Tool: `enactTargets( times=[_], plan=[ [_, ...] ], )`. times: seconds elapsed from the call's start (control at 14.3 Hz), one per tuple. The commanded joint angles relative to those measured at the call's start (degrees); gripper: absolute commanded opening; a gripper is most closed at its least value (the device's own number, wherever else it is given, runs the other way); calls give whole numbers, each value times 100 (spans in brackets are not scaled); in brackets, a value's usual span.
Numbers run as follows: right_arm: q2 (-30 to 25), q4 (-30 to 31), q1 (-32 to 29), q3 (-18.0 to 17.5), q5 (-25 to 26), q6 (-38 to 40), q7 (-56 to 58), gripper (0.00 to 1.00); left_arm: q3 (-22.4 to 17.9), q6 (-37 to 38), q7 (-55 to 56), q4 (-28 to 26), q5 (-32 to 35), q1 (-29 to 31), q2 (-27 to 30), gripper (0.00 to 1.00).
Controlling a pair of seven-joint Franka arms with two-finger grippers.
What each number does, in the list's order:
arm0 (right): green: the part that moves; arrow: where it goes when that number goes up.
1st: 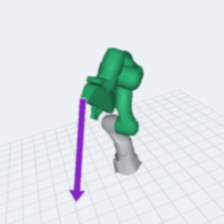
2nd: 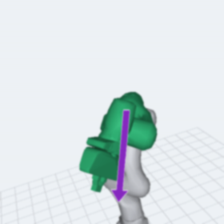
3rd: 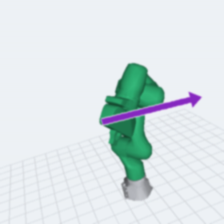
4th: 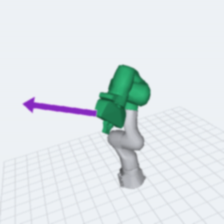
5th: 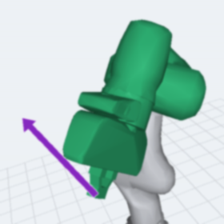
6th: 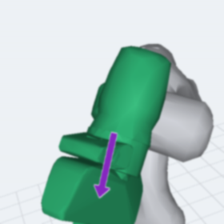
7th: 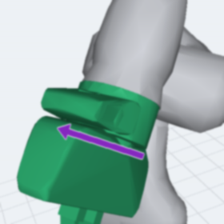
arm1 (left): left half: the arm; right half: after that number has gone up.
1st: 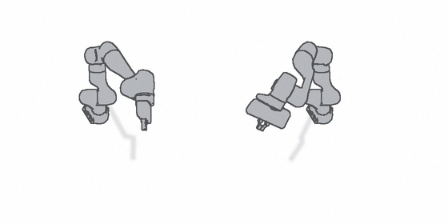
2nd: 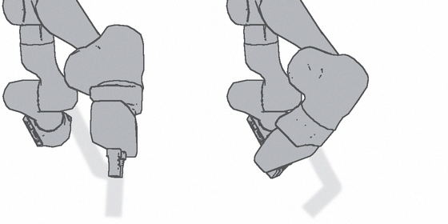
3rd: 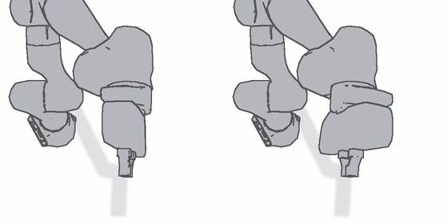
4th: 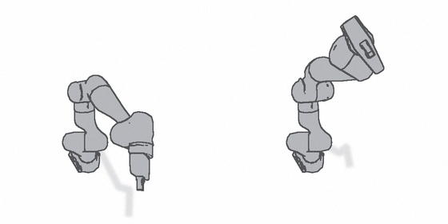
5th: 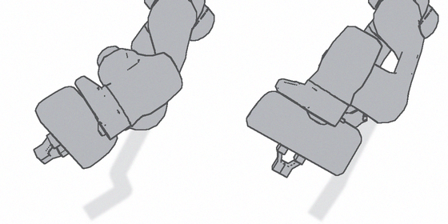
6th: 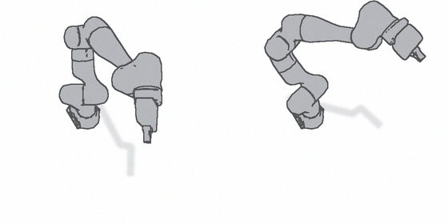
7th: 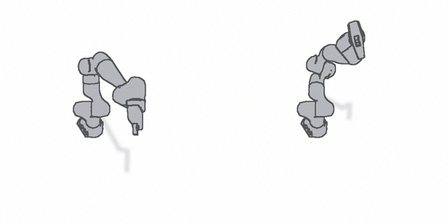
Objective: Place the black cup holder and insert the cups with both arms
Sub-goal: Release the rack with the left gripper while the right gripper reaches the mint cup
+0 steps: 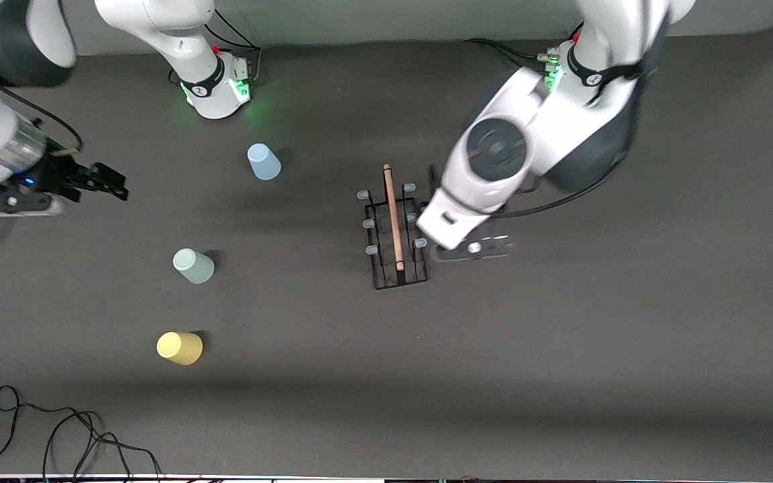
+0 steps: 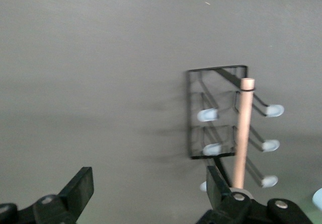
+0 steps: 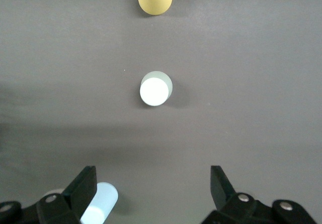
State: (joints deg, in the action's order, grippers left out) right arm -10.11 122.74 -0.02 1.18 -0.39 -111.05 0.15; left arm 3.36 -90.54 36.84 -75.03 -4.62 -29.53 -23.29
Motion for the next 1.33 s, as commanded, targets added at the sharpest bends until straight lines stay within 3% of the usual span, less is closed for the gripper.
enactTargets(
  times=[0.0,0.21,0.42,0.63,0.91,1.26],
  plan=[
    [498,470,55,23,-22,-933,-24,100,-2,693,-764,-134,93,631,718,100],
    [1281,479,64,14,-31,-1716,-42,100,-19,1318,-1888,-152,225,1448,1185,100],
    [1809,479,81,5,-48,-2358,-42,100,-19,1372,-2680,-362,436,2090,1502,100],
    [2109,505,221,14,-365,-2789,-33,100,-19,1179,-3157,-932,436,2653,1827,99],
    [2425,812,292,14,-365,-3605,-42,100,-19,187,-3175,-2267,550,2707,2450,99],
    [2848,953,292,23,-365,-4170,-7,100,-28,300,-3175,-2341,550,2716,2531,100]
  ],
)
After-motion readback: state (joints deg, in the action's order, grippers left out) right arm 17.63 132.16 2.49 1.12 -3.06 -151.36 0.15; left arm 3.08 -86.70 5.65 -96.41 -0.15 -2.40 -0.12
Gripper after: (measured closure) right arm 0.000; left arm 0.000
